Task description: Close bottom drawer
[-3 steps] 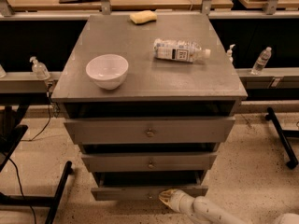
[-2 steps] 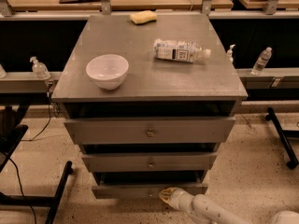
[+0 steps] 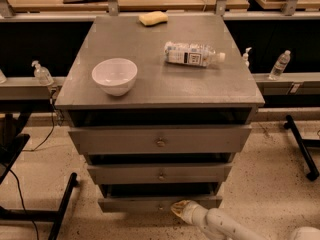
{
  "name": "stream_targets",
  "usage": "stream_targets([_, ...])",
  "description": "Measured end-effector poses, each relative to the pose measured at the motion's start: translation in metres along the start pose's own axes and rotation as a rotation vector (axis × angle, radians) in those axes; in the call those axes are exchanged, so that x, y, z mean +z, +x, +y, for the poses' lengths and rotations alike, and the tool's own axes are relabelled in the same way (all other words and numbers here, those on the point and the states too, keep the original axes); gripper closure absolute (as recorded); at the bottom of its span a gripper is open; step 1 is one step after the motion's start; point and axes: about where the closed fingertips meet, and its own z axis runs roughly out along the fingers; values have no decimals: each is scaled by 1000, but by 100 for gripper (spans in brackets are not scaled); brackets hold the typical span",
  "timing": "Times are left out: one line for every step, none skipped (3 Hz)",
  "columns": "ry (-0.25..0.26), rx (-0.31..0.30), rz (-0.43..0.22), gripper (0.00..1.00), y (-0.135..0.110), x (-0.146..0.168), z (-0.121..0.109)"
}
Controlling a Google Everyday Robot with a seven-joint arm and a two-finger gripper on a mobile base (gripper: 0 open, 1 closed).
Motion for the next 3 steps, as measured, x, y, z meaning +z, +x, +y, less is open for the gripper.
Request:
stream_targets([0,0,0,100,0,0,0])
stream_targets([61,44,3,100,5,-9,11])
stream_targets([144,102,-8,100,10,-21,22])
